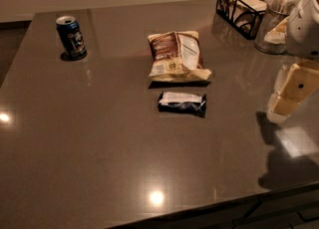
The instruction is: Move brown chip bag near pepsi can
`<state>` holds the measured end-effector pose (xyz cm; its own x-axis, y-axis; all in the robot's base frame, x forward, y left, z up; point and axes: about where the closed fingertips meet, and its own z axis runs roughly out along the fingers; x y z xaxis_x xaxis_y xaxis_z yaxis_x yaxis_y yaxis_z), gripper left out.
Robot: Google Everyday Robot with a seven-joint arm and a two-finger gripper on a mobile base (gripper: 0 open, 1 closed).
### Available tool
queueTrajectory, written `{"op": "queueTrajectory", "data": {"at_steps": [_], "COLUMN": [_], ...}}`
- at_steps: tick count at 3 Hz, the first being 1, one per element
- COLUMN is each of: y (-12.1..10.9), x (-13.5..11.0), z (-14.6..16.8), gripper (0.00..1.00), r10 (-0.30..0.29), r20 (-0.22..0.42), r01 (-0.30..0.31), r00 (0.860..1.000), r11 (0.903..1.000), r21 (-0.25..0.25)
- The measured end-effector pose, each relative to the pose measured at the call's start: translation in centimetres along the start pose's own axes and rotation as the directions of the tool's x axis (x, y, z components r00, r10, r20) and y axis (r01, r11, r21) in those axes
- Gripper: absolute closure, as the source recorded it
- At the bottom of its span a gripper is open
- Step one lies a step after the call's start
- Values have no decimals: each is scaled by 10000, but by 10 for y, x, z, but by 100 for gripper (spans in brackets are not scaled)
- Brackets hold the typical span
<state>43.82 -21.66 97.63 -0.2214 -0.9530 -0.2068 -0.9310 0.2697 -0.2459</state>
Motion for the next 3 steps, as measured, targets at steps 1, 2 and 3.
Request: {"op": "queueTrajectory", "data": {"at_steps": [1,2,3], "y": [-2,-8,-35], "x": [0,-1,-11], "z": [1,3,20], "gripper": [0,0,0], "r10": [92,373,1212], "r20": [-13,-52,267], "r01": [-92,-372,-1220], "r00": [10000,9993,9923], "r11": [10000,9993,9921], "r21": [15,48,296]}}
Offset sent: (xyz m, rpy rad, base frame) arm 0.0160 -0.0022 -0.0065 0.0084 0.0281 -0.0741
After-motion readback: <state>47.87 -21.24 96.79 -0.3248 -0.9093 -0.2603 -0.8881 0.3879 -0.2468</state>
